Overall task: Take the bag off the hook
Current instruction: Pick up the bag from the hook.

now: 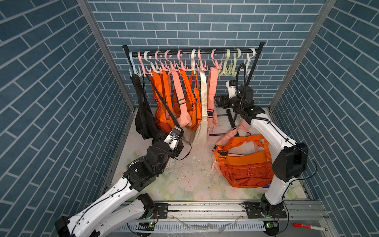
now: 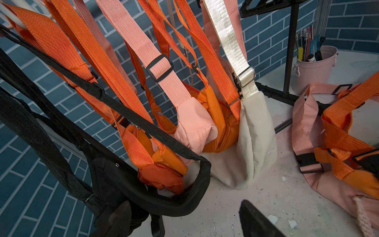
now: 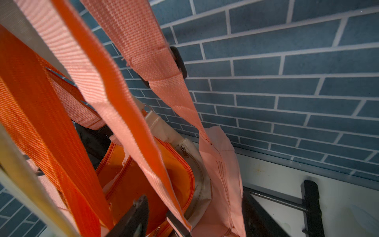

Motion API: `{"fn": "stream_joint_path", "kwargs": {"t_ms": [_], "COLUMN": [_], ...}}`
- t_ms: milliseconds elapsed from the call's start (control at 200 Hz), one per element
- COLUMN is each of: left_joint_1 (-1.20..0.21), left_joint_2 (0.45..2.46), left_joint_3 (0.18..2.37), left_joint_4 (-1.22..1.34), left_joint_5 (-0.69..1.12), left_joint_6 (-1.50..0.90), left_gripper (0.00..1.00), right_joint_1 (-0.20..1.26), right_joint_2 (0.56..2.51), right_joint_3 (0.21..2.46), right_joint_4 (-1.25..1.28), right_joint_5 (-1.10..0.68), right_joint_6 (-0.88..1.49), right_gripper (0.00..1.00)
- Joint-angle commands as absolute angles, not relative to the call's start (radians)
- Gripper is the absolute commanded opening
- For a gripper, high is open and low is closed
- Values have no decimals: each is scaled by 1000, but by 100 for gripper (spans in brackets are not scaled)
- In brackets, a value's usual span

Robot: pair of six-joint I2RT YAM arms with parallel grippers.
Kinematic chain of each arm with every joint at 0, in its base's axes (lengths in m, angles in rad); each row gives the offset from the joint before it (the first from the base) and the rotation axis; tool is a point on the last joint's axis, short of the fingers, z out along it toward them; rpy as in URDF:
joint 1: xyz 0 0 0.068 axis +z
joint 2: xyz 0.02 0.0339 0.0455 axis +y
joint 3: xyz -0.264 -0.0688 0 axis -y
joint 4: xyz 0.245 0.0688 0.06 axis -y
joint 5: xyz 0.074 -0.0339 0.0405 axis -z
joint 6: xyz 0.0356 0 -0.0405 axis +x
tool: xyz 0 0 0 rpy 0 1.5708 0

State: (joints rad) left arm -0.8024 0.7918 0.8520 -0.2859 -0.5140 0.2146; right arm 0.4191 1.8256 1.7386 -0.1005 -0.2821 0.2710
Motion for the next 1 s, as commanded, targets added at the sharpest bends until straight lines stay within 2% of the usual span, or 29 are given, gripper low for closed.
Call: {"fn": "stream_joint_path", "kwargs": {"t_ms": [0, 235, 500, 605, 720, 800, 900, 990], "left_joint_1": [-796, -796, -798, -798, -799, -801, -803, -802], "left_joint_2": [794, 818, 829, 834, 831, 831, 828, 834], "left_joint_3": [834, 831, 814, 816, 811, 811, 810, 811], "left_joint_4": [-265, -262, -242, -245, -243, -244, -242, -241], "left_joint_5": [-509, -502, -507, -504, -505, -504, -506, -503], "left_joint_6": [212, 207, 215, 216, 223, 225, 229, 231], "left_gripper": [84, 84, 85, 85, 85, 85, 85, 85], "right_joint_1": [425, 431, 435, 442, 450, 453, 454, 455], "right_joint_2": [1873, 1948, 2001, 2008, 1995, 1972, 1938, 1922], "right_joint_3": [1797, 1849, 1864, 1859, 1840, 1808, 1753, 1715], "right_joint_4": [-72, -32, 38, 71, 81, 91, 123, 160], "right_joint_5": [-318, -338, -358, -371, -381, -385, -384, -385], "right_joint_6": [306, 346, 416, 440, 431, 423, 423, 436], "right_gripper": [71, 71, 51, 51, 61, 63, 61, 54]}}
